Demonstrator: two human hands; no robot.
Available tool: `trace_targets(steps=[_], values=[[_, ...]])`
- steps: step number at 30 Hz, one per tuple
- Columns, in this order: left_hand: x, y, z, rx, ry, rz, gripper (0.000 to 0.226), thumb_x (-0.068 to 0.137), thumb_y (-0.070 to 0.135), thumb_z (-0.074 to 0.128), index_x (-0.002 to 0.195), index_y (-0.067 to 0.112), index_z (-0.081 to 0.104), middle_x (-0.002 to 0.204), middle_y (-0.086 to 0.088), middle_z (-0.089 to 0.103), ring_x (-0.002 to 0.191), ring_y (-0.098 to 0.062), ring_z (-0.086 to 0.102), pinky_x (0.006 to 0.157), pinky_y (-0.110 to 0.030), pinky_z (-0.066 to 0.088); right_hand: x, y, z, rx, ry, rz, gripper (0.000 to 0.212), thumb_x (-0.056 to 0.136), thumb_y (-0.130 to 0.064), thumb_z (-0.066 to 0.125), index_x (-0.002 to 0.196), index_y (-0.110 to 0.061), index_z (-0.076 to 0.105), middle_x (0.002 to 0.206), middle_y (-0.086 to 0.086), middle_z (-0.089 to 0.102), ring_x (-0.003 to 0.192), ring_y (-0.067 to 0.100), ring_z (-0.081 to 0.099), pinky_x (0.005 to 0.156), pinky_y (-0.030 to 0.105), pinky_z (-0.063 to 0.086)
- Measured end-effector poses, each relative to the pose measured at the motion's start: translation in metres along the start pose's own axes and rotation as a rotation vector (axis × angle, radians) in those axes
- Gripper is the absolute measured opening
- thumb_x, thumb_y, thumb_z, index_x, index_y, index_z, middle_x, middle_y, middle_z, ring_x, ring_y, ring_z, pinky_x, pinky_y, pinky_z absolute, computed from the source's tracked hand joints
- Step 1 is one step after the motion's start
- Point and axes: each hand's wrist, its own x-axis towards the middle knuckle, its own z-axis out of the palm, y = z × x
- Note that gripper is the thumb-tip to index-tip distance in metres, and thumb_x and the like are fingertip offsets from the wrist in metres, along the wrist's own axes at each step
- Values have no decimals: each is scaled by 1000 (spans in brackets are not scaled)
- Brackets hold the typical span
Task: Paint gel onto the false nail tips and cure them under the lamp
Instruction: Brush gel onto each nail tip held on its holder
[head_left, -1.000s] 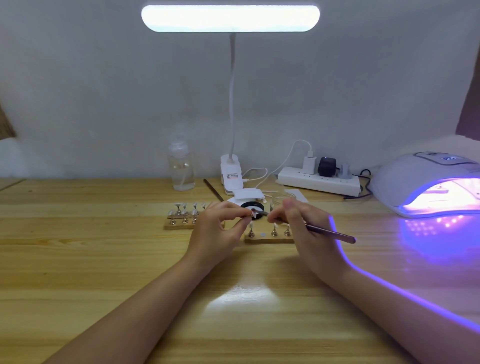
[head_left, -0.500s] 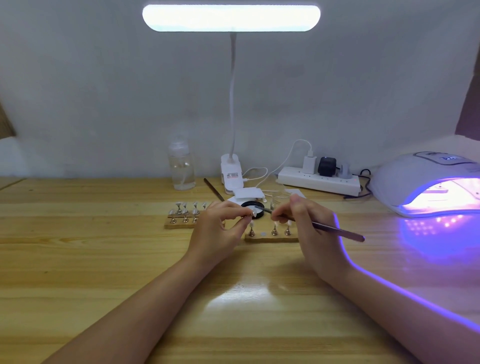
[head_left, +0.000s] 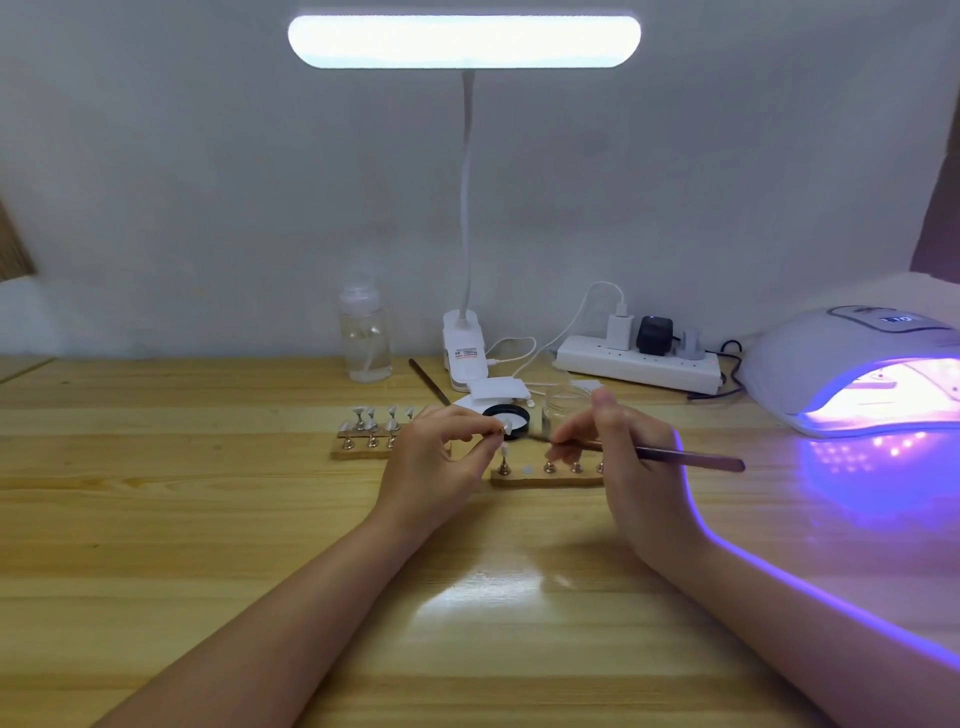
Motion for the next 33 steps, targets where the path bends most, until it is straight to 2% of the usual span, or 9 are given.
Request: trace_targets(steps=[3,7,11,16,18,22,25,28,33], values=[[0,-1,0,-14,1,-6,13,75,7,72,85,15,73,77,13,63,80,-16,58,69,-13,40,0,2,0,-75,-46,-15,42,95,-35,41,68,-16,67,67,-4,68,66,6,63,66,16,48],[0,-1,0,-43,19,-26,12,74,7,73,80,17,73,76,16,63,80,-14,58,71,-18,41,-3,0,1,26,-45,46,46,90,-38,41,58,-17,65,53,0,65,52,9,62,58,13,48],[0,0,-1,-51,39,-4,11,72,7,74,77,17,72,80,17,61,88,-13,58,80,-25,43,-2,0,0,-19,19,-32,41,92,-28,38,63,-17,65,63,5,66,58,10,59,59,18,47],[-3,-1,-1,-102,34,-57,11,72,9,75,70,16,66,78,8,67,83,-12,61,81,-25,43,-4,1,1,-32,23,-6,42,94,-32,40,65,-16,65,63,5,66,61,15,60,60,22,48],[-3,-1,-1,-117,18,-68,11,73,10,75,69,15,66,75,2,68,79,-17,62,79,-31,46,-5,1,1,-56,23,-4,43,96,-31,40,65,-17,65,64,4,66,61,11,59,61,23,48],[-2,-1,0,-123,14,-83,11,72,10,75,69,17,67,74,0,68,78,-20,60,77,-37,48,-7,0,1,-145,-16,-72,40,92,-30,39,69,-13,67,66,-2,65,64,6,58,63,16,45],[-3,-2,0,-143,17,-88,15,72,8,75,68,19,67,75,-4,68,78,-24,60,76,-40,48,-8,1,2,-149,-63,-33,43,91,-35,39,66,-13,67,63,-4,65,62,5,60,63,15,46],[-2,-2,0,-147,28,-97,24,71,7,75,66,27,63,74,-4,67,77,-24,58,74,-38,46,-9,0,3,-44,-51,18,43,89,-34,40,60,-16,66,59,-3,66,58,9,63,60,18,49],[-2,-3,0,-114,13,-84,15,71,8,76,68,19,66,73,1,66,75,-21,57,73,-31,43,-7,3,1,-189,-70,-63,40,94,-32,41,72,-13,68,69,-5,67,69,9,63,67,22,50]])
